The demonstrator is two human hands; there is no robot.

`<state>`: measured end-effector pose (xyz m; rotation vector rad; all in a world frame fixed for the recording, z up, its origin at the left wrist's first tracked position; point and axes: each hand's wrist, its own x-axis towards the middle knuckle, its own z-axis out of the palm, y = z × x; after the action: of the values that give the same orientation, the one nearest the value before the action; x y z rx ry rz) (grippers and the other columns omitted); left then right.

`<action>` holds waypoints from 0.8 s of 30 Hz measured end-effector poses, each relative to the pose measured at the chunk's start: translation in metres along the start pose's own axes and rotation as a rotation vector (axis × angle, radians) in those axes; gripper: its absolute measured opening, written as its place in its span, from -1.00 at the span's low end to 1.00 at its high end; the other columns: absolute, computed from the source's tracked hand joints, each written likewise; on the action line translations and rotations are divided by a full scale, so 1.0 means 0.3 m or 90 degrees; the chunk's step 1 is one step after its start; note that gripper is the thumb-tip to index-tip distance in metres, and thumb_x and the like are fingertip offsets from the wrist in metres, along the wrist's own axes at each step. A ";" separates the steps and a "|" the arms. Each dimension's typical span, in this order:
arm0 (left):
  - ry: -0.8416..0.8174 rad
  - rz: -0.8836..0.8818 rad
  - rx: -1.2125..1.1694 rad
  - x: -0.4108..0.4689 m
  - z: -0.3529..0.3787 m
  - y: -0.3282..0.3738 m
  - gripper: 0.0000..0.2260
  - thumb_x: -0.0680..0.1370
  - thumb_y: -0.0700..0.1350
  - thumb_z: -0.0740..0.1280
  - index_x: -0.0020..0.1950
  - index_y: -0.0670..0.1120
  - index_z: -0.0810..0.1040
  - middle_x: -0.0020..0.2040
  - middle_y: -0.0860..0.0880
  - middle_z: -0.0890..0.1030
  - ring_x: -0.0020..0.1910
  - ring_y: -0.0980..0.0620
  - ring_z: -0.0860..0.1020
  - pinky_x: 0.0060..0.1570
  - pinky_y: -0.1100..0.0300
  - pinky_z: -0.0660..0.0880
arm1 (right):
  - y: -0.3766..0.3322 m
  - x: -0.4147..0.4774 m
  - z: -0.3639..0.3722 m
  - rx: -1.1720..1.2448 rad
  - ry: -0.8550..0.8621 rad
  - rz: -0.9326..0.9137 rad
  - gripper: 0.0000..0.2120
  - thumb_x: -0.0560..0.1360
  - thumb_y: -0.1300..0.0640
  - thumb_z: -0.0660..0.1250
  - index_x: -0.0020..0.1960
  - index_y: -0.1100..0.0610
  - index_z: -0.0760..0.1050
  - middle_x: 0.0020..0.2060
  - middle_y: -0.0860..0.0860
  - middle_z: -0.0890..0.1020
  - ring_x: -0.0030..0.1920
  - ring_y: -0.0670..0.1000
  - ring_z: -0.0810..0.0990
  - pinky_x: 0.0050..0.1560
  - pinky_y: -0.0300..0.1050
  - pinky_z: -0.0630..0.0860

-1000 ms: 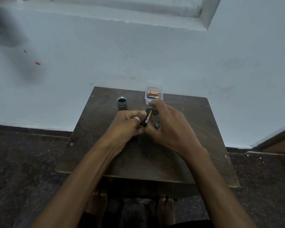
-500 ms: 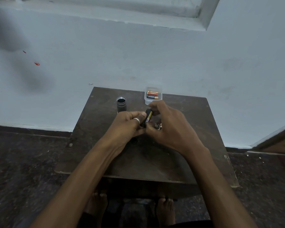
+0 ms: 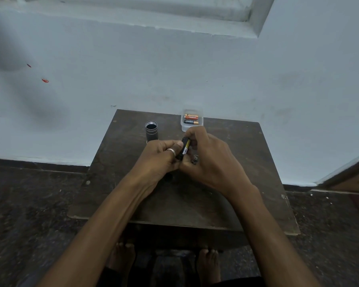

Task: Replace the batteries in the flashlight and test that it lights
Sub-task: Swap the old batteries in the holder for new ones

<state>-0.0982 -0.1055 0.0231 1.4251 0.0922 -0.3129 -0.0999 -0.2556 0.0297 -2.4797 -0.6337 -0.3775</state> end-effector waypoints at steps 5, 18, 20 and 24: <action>-0.005 0.001 -0.001 0.003 0.002 -0.006 -0.77 0.66 -0.18 0.23 0.06 -0.23 0.67 -0.13 -0.17 0.71 -0.19 0.05 0.69 -0.17 0.25 0.60 | 0.001 -0.003 -0.002 0.008 -0.005 0.000 -0.66 0.42 0.11 0.37 0.15 0.12 0.38 -0.10 0.06 0.62 -0.12 0.09 0.59 -0.12 0.05 0.56; -0.005 -0.004 -0.013 0.003 0.004 -0.009 -0.75 0.66 -0.19 0.23 0.08 -0.32 0.64 0.03 -0.31 0.67 -0.05 -0.01 0.67 -0.10 0.23 0.61 | 0.010 -0.008 -0.023 0.078 0.031 0.044 -0.63 0.41 0.11 0.39 0.18 0.10 0.40 -0.06 0.03 0.70 -0.11 0.06 0.69 -0.09 0.10 0.61; 0.010 -0.007 -0.017 0.006 0.002 -0.005 -0.75 0.66 -0.19 0.23 0.06 -0.30 0.65 0.01 -0.32 0.67 -0.06 -0.02 0.67 -0.11 0.23 0.61 | 0.013 -0.004 -0.020 0.108 0.020 0.054 -0.65 0.40 0.11 0.43 0.14 0.09 0.42 -0.11 -0.02 0.68 -0.13 0.00 0.68 -0.08 0.07 0.62; 0.016 -0.009 -0.047 0.004 0.006 0.006 -0.78 0.66 -0.20 0.22 0.01 -0.20 0.66 -0.05 -0.22 0.70 -0.04 -0.04 0.68 -0.13 0.24 0.62 | 0.030 0.003 -0.019 0.145 0.015 0.086 -0.59 0.37 0.01 0.56 0.11 0.05 0.46 -0.07 -0.13 0.63 -0.07 -0.14 0.65 0.01 -0.16 0.63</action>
<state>-0.0969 -0.1072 0.0248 1.3558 0.1322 -0.3003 -0.0954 -0.2651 0.0307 -2.2812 -0.4680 -0.2654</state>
